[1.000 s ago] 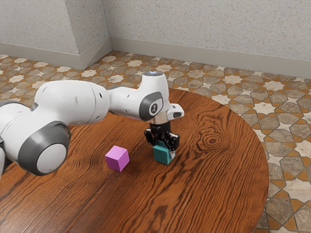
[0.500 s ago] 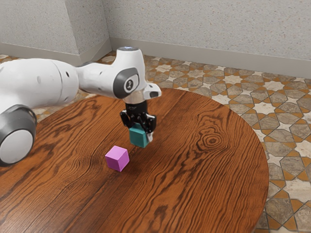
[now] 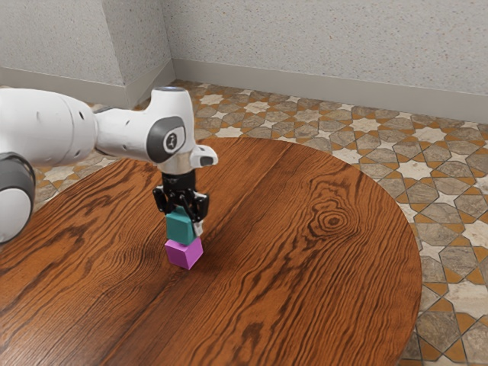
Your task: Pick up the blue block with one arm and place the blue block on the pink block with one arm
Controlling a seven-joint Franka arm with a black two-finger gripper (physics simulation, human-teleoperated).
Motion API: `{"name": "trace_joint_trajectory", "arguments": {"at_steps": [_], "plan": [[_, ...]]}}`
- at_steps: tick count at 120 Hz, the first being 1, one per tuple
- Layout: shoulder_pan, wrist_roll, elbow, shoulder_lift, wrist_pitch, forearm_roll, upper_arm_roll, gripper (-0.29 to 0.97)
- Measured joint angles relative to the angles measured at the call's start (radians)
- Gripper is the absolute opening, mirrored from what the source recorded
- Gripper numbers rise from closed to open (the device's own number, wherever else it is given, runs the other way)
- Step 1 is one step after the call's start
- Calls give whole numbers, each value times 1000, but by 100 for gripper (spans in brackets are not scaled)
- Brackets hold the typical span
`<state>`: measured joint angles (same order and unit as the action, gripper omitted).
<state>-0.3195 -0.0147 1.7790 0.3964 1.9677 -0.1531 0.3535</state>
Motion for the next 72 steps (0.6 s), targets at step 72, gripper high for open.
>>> {"name": "trace_joint_trajectory", "arguments": {"at_steps": [72], "plan": [[0, -47, -52, -56, -3, 35, 9, 63]]}}
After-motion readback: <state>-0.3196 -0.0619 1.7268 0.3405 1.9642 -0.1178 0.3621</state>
